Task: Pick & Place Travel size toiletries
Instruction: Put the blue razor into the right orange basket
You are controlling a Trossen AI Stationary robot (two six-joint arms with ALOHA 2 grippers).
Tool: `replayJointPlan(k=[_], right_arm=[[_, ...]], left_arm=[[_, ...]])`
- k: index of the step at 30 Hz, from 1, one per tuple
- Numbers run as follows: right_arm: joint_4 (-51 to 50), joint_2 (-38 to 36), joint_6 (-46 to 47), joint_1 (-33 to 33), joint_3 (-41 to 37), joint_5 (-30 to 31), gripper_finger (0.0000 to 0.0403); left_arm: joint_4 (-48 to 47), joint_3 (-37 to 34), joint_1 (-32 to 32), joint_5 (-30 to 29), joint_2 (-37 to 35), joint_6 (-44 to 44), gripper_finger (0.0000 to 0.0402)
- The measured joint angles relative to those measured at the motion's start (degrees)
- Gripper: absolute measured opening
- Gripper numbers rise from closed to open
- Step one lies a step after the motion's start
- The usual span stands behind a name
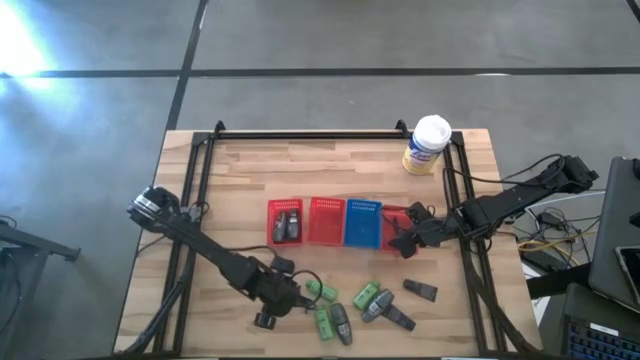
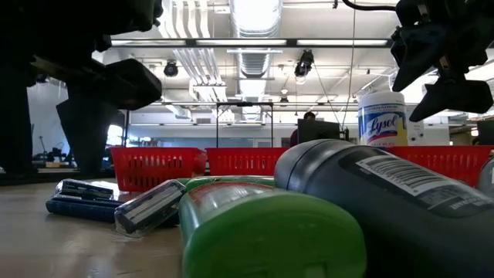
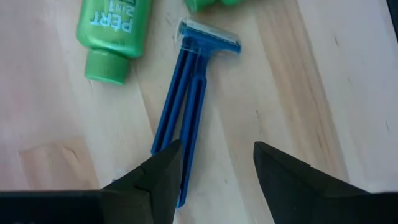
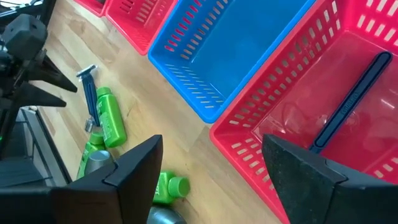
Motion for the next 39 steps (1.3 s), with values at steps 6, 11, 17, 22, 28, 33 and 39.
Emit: replayJointPlan(k=[6,11,17,22,28,33,39], right_arm=[[-0.4,0.0,0.0,0.0,0.0,0.0,0.0289],[-0.6,0.0,0.0,0.0,0.0,0.0,0.0299],[-1.2,0.0,0.2,0.0,0.0,0.1,0.0303],[-1.3,0.0,0.2,0.0,0.0,0.1,0.0292],[-1.3,0.0,0.2,0.0,0.0,0.1,0.0274],[-1.4,0.0,0.0,0.0,0.0,0.2,0.0260],[-1.3,0.0,-1.0,0.0,0.0,0.2,0.0248]], left_arm=[[-0.1,-1.6,0.1,0.1,1.0,0.0,0.0202],[0.2,-1.6,0.2,0.1,2.2,0.4,0.0202],[0.1,-1.5,0.2,-0.1,3.3,0.5,0.0197],[0.0,-1.5,0.3,-0.1,3.4,0.5,0.0145],[0.3,-1.5,0.3,-0.2,3.5,1.7,0.0054],[-1.2,-0.5,0.3,-0.1,3.5,0.0,0.0022],[-6.0,3.1,0.2,0.3,1.4,-4.2,0.0020]])
